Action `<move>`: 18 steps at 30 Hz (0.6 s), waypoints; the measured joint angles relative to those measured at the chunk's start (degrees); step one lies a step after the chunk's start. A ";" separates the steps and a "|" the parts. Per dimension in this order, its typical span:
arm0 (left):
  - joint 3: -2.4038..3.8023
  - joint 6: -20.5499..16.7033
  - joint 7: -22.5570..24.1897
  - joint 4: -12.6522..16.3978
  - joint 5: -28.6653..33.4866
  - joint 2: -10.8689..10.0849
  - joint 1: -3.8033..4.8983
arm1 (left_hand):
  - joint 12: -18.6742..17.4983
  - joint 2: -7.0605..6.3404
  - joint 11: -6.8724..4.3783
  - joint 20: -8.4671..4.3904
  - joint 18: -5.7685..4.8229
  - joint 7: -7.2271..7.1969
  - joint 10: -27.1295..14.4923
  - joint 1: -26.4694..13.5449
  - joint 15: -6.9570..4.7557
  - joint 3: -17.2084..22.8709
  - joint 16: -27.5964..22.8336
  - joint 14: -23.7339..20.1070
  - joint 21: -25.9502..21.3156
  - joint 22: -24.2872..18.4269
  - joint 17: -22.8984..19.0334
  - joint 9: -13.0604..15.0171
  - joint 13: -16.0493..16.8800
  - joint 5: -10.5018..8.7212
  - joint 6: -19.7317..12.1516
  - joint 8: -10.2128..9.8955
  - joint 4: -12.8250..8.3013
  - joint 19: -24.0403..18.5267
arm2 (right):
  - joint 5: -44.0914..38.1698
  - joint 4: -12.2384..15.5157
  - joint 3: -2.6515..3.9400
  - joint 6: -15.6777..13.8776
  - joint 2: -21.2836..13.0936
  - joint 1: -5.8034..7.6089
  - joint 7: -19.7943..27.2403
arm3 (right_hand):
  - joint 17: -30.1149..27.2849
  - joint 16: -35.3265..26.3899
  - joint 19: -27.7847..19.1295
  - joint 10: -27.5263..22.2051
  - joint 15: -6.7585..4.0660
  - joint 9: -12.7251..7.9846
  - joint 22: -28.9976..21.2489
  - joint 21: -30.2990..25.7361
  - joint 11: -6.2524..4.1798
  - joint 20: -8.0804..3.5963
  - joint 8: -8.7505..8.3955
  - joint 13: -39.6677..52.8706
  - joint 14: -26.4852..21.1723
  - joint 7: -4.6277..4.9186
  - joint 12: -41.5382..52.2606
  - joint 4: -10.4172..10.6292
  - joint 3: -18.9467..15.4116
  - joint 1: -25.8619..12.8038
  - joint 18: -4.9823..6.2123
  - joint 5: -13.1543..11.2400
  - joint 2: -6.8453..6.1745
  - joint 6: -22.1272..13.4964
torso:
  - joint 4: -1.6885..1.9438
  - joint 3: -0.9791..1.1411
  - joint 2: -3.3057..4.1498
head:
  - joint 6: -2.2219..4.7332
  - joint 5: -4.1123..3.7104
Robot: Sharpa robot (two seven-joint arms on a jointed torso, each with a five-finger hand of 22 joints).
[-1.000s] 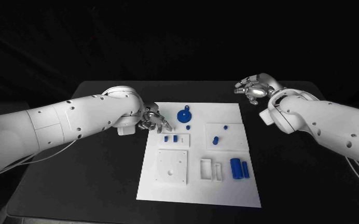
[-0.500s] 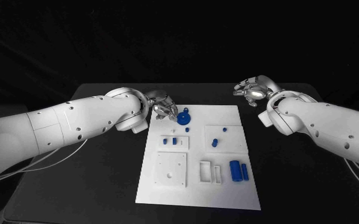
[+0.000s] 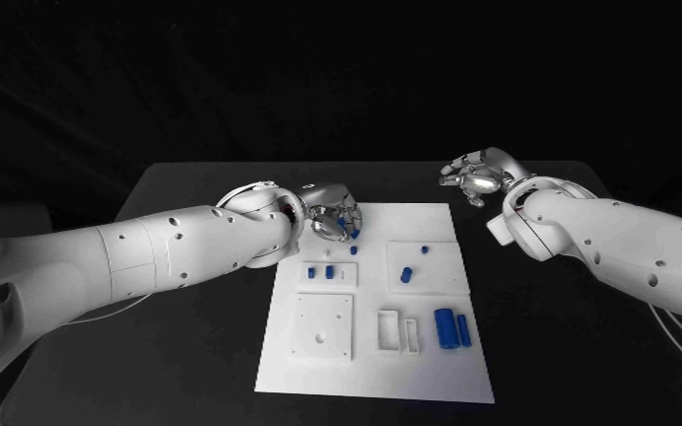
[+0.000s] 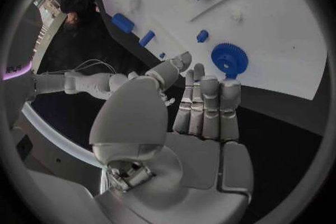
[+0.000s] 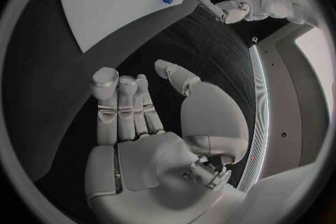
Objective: Assemble the parts on the task board
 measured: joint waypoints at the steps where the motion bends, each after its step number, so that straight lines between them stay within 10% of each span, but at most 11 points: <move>1: 0.00 0.00 0.00 -0.12 -0.72 0.17 -0.11 | -0.28 -0.16 0.06 -0.28 -0.32 0.00 0.08 -0.16 -0.02 0.00 0.25 0.35 0.27 0.10 0.00 -0.22 -0.17 -0.03 0.00 0.00 0.00 0.29 | 0.00 0.00 0.00 0.00 0.02 -0.02 0.00 | 0.00 0.00 -0.06 0.00 0.00 0.00 0.00 0.00 0.00 0.06 0.00 0.00 0.00 0.00 0.00 0.00 0.00 0.00 0.00 0.00 0.00 0.00 | -0.01 0.01 0.00 | 0.03 -0.01; 18: -0.02 1.42 -1.83 -2.52 -8.21 2.56 -1.33 | -3.78 -3.15 0.26 -0.48 -1.13 0.40 0.61 -2.70 -0.09 -0.46 1.53 1.07 1.30 0.51 -0.88 -2.55 -2.05 -3.82 -0.42 0.00 1.93 1.31 | -0.30 0.15 0.00 -0.01 -0.06 -0.04 0.02 | -0.04 0.00 0.03 0.00 0.00 0.00 0.05 0.00 0.00 -0.25 0.00 0.00 0.00 0.06 0.00 0.00 0.00 0.00 -0.01 0.00 0.00 -0.10 | 0.00 0.08 0.02 | -0.01 -0.49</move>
